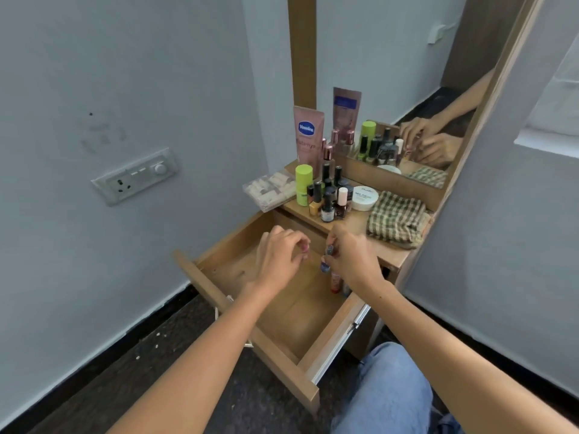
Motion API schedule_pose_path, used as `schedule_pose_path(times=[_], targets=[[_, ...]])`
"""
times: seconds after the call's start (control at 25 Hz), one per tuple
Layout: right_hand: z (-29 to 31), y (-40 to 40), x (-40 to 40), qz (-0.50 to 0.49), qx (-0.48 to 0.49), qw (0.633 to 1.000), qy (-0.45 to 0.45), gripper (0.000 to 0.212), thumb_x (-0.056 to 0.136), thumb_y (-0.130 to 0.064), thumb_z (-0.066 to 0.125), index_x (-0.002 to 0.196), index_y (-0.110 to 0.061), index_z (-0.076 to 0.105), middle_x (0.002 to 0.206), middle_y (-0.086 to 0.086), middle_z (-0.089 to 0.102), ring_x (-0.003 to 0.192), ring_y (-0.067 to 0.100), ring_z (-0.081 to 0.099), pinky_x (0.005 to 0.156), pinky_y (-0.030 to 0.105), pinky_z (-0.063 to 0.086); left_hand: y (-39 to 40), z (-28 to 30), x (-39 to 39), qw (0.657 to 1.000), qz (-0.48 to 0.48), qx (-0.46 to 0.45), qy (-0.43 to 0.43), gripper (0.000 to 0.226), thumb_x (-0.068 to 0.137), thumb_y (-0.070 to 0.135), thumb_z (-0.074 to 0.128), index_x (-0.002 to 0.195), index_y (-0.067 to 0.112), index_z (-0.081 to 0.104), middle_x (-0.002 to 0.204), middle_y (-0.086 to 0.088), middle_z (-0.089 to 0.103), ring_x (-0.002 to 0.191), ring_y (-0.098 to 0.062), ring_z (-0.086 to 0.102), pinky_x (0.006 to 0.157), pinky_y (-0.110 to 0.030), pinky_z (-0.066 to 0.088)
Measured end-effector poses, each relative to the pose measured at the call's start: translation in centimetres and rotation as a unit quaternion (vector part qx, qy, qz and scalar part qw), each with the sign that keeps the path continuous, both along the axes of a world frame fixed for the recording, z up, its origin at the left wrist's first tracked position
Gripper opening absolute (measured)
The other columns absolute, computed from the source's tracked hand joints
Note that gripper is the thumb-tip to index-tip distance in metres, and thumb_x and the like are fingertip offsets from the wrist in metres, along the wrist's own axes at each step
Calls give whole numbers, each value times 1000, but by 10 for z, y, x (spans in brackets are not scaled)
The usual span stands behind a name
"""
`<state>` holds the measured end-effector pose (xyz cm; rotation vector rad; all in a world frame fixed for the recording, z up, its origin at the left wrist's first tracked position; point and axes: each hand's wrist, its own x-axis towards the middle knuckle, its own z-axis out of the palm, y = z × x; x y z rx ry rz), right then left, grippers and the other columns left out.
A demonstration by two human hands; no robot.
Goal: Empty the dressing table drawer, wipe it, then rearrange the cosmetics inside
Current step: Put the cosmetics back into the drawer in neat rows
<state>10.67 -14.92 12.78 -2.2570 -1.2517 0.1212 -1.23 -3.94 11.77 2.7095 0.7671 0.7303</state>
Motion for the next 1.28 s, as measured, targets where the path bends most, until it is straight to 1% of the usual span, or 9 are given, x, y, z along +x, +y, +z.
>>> schedule_pose_path(times=[0.08, 0.2, 0.28, 0.52, 0.68, 0.88, 0.96, 1.12, 1.28], targets=[[-6, 4, -4, 2, -25, 1000, -3, 27, 80, -12, 68, 100, -14, 50, 89, 11, 66, 82, 31, 63, 67, 38, 53, 4, -3, 1, 1000, 0, -5, 27, 21, 78, 22, 75, 98, 25, 69, 95, 11, 69, 82, -8, 43, 70, -27, 28], [-16, 6, -9, 0, -72, 997, 0, 31, 80, -15, 70, 101, -14, 48, 95, 12, 64, 86, 33, 61, 67, 38, 50, 9, -9, 5, 998, 7, -41, 54, 23, 78, 19, 74, 100, 27, 70, 97, 11, 70, 88, -13, 50, 77, -30, 37], [-20, 7, -10, -3, -81, 997, -8, 30, 82, -17, 69, 103, -13, 48, 96, 12, 65, 88, 34, 62, 69, 38, 50, 12, -13, 9, 996, 6, -58, 66, 24, 78, 20, 75, 99, 28, 70, 96, 11, 70, 91, -15, 51, 81, -33, 41], [-28, 4, -12, -8, -84, 996, 4, 32, 85, -20, 66, 108, -13, 46, 102, 12, 64, 93, 33, 61, 72, 39, 49, 19, -23, 17, 990, -8, -117, 80, 25, 73, 24, 79, 92, 34, 67, 92, 12, 68, 88, -14, 52, 75, -32, 44], [-29, 2, -7, -24, -76, 997, 24, 35, 83, -21, 69, 108, -14, 45, 103, 11, 64, 94, 31, 61, 72, 37, 46, 19, -28, 21, 986, -33, -134, 94, 24, 69, 25, 81, 82, 36, 64, 88, 13, 66, 87, -13, 51, 71, -31, 43], [-33, -4, -2, -31, -55, 995, 73, 44, 76, -21, 76, 110, -16, 48, 100, 5, 66, 90, 26, 64, 77, 41, 54, 21, -31, 28, 983, -43, -142, 106, 26, 68, 23, 81, 80, 38, 63, 86, 11, 66, 85, -12, 52, 70, -30, 43], [-34, -8, 0, -37, -37, 995, 83, 43, 74, -19, 76, 109, -16, 52, 98, 1, 67, 90, 22, 65, 78, 41, 55, 21, -32, 30, 981, -45, -145, 117, 29, 67, 23, 82, 79, 40, 62, 87, 9, 65, 84, -12, 54, 70, -30, 45], [-35, -17, 5, -50, -8, 996, 73, 34, 76, -21, 73, 107, -18, 60, 99, -6, 67, 91, 15, 63, 80, 37, 54, 23, -37, 33, 980, -43, -141, 131, 27, 68, 22, 82, 82, 38, 65, 90, 7, 64, 83, -13, 54, 68, -30, 44], [-31, -16, 4, -14, -3, 998, 60, 36, 77, -21, 72, 112, -22, 62, 103, -5, 68, 97, 13, 64, 82, 35, 55, 25, -42, 35, 981, -48, -129, 140, 28, 69, 22, 82, 85, 38, 66, 91, 6, 65, 85, -14, 53, 71, -31, 45]])
